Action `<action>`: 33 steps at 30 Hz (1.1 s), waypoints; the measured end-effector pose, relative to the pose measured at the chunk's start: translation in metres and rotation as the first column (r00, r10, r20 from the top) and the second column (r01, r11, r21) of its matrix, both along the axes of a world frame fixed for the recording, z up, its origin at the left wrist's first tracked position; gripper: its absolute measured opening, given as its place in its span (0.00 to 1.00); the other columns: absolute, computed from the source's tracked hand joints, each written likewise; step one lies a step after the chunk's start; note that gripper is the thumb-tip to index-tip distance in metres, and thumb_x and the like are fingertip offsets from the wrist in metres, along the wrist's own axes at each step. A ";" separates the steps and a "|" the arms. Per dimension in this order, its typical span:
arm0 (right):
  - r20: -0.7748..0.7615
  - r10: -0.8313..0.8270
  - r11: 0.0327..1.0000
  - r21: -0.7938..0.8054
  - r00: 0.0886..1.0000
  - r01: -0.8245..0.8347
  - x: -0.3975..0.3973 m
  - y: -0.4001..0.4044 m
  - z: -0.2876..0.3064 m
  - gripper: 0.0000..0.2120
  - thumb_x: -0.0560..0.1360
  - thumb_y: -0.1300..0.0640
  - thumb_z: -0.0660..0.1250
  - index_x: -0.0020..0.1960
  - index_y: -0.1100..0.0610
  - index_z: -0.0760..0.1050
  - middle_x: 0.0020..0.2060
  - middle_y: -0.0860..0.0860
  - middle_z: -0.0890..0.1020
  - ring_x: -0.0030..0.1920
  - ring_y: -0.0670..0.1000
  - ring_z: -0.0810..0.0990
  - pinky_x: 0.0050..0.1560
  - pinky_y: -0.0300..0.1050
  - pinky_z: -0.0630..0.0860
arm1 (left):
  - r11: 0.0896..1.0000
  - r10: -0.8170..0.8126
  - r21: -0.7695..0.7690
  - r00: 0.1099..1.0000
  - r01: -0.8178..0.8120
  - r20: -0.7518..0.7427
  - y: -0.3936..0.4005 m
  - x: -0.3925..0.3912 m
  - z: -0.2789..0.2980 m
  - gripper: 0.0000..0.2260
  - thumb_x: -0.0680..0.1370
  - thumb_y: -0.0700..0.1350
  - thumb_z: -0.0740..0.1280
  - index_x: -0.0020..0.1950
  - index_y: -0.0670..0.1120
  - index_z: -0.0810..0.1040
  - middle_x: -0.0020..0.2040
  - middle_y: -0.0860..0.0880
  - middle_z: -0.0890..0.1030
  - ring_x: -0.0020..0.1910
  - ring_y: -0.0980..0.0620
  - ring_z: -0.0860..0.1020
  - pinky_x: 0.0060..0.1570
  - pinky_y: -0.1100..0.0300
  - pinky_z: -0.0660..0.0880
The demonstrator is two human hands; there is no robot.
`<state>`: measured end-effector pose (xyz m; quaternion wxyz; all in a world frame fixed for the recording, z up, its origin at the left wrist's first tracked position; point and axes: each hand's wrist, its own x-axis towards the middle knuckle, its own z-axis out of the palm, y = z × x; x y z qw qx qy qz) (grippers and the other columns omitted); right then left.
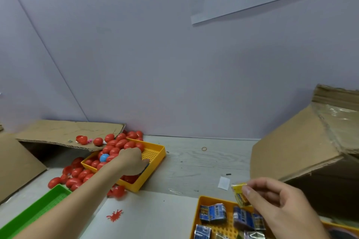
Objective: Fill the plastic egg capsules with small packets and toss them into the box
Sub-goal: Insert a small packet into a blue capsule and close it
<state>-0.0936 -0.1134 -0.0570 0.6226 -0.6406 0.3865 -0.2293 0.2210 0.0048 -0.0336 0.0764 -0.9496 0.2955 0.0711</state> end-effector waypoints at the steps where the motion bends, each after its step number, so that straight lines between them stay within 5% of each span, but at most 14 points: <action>1: -0.001 0.001 1.000 -0.003 1.000 -0.001 0.000 0.000 0.000 0.02 0.70 0.59 0.75 0.40 0.55 0.83 0.33 0.51 0.86 0.44 0.54 0.84 0.52 0.54 0.80 | 1.000 -0.015 0.005 1.000 0.015 0.013 0.000 0.000 -0.001 0.20 0.83 0.56 0.59 0.58 0.39 0.79 0.54 0.40 0.81 0.47 0.47 0.75 0.54 0.54 0.74; 4: 0.008 -0.008 1.000 -0.001 1.000 0.008 0.000 0.000 -0.001 0.02 0.70 0.59 0.76 0.40 0.55 0.83 0.33 0.51 0.86 0.42 0.53 0.84 0.48 0.50 0.80 | 0.998 -0.023 -0.056 0.999 0.025 0.033 0.003 0.001 0.000 0.15 0.81 0.57 0.62 0.45 0.45 0.75 0.38 0.48 0.73 0.41 0.52 0.73 0.37 0.63 0.68; 9: 0.039 -0.030 0.999 0.013 0.999 0.030 0.000 0.000 -0.001 0.03 0.70 0.58 0.76 0.41 0.55 0.82 0.31 0.51 0.85 0.37 0.51 0.83 0.36 0.41 0.75 | 0.873 0.010 -0.484 0.991 0.057 0.135 0.003 -0.022 0.030 0.12 0.81 0.52 0.65 0.43 0.46 0.69 0.38 0.50 0.73 0.35 0.54 0.71 0.30 0.61 0.65; 11: 0.054 -0.026 0.999 0.024 0.998 0.025 0.000 -0.001 0.000 0.02 0.70 0.59 0.75 0.42 0.56 0.82 0.31 0.52 0.85 0.31 0.48 0.82 0.33 0.40 0.73 | 0.713 0.010 -0.698 0.995 0.066 0.104 -0.004 -0.046 0.049 0.12 0.80 0.53 0.65 0.44 0.46 0.71 0.39 0.48 0.76 0.36 0.52 0.74 0.32 0.58 0.69; 14: 0.092 -0.013 0.999 0.049 0.996 0.008 -0.001 -0.001 0.001 0.02 0.70 0.61 0.75 0.42 0.58 0.83 0.30 0.54 0.84 0.29 0.49 0.81 0.33 0.41 0.72 | 0.339 -0.122 -0.926 0.968 -0.167 -0.219 -0.013 -0.101 0.062 0.06 0.81 0.53 0.64 0.49 0.52 0.74 0.41 0.50 0.82 0.35 0.56 0.81 0.30 0.59 0.78; 18: 0.143 -0.001 0.995 0.100 0.990 -0.013 -0.004 -0.001 0.003 0.02 0.70 0.61 0.75 0.43 0.59 0.83 0.29 0.56 0.83 0.27 0.48 0.78 0.34 0.43 0.71 | 0.109 -0.268 -0.853 0.811 -0.511 -0.520 -0.024 -0.169 0.029 0.10 0.83 0.50 0.60 0.47 0.53 0.79 0.34 0.50 0.81 0.35 0.52 0.76 0.28 0.62 0.72; 24: 0.203 -0.042 0.994 0.108 0.978 0.020 -0.004 -0.001 0.000 0.04 0.69 0.58 0.75 0.41 0.58 0.84 0.27 0.53 0.82 0.22 0.43 0.74 0.23 0.32 0.68 | 0.054 -0.314 -0.688 0.642 -0.724 -0.700 -0.039 -0.204 -0.013 0.18 0.84 0.48 0.56 0.41 0.47 0.80 0.26 0.49 0.71 0.22 0.55 0.68 0.23 0.60 0.66; 28: 0.237 -0.046 0.995 0.096 0.970 0.024 -0.004 -0.004 -0.002 0.14 0.56 0.46 0.75 0.40 0.48 0.85 0.29 0.53 0.83 0.30 0.47 0.78 0.30 0.40 0.71 | -0.004 -0.419 -0.558 0.508 -0.830 -0.752 -0.040 -0.200 -0.016 0.21 0.82 0.47 0.58 0.33 0.47 0.81 0.22 0.50 0.68 0.20 0.53 0.64 0.22 0.62 0.64; 30: 0.271 -0.055 0.993 0.113 0.961 0.025 -0.003 -0.002 -0.001 0.18 0.51 0.43 0.76 0.40 0.47 0.85 0.30 0.53 0.83 0.31 0.49 0.78 0.30 0.41 0.72 | 0.042 -0.430 -0.594 0.522 -0.804 -0.737 -0.041 -0.198 -0.019 0.23 0.82 0.42 0.57 0.29 0.50 0.81 0.21 0.50 0.68 0.20 0.52 0.65 0.24 0.61 0.65; 33: 0.300 -0.047 0.990 0.138 0.953 0.006 0.000 0.000 -0.001 0.32 0.43 0.33 0.81 0.41 0.51 0.85 0.29 0.55 0.81 0.29 0.51 0.75 0.26 0.40 0.70 | 0.129 -0.424 -0.771 0.668 -0.623 -0.611 -0.040 -0.199 -0.024 0.19 0.80 0.43 0.57 0.34 0.55 0.81 0.24 0.52 0.68 0.26 0.51 0.66 0.29 0.55 0.65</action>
